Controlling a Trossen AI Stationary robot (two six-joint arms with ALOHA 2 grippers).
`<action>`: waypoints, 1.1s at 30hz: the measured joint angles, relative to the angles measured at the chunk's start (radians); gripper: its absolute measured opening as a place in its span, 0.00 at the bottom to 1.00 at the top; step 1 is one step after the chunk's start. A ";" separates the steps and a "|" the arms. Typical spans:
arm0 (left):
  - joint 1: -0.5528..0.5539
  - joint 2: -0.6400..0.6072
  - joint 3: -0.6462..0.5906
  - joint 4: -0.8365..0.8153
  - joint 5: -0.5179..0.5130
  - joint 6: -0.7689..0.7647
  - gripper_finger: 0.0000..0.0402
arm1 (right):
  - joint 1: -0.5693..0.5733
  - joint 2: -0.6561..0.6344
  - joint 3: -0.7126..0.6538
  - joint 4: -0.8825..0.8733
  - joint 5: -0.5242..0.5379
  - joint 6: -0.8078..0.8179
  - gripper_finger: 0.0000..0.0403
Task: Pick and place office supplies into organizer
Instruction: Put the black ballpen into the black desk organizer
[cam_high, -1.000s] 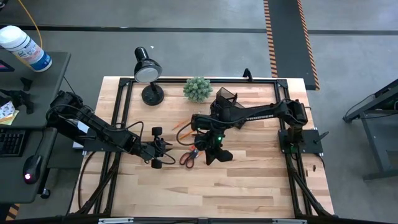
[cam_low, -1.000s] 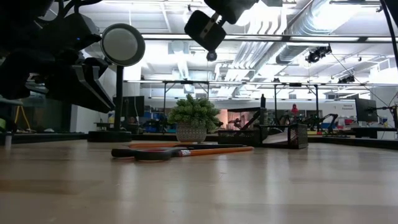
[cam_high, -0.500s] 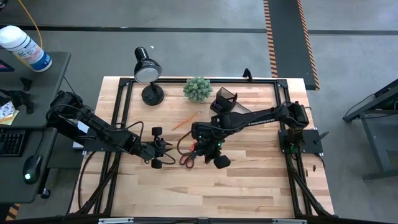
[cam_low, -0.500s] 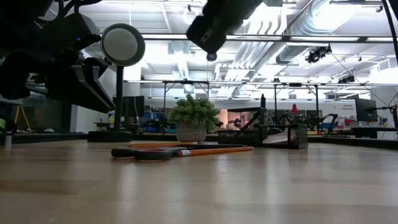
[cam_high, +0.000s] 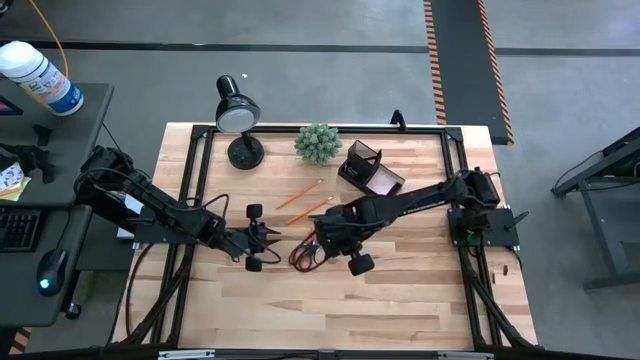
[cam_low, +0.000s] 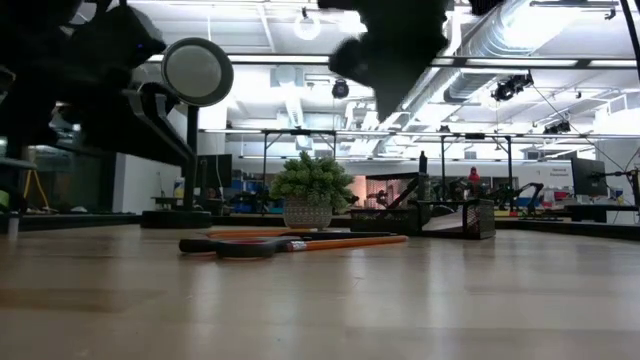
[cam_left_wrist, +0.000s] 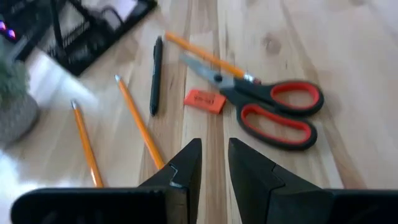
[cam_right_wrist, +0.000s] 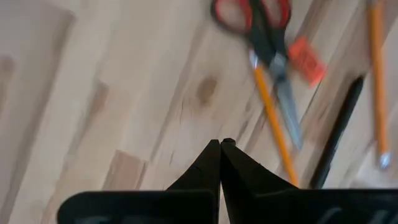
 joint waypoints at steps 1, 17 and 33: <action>0.000 0.000 0.000 0.022 0.000 0.020 0.17 | 0.001 0.000 -0.017 -0.007 0.003 0.012 0.00; 0.104 0.000 0.000 0.219 0.073 0.088 0.17 | 0.073 -0.027 -0.363 0.096 0.262 0.183 0.00; 0.249 0.091 0.127 0.273 0.265 0.278 0.17 | 0.183 -0.464 -0.649 0.500 0.327 0.290 0.00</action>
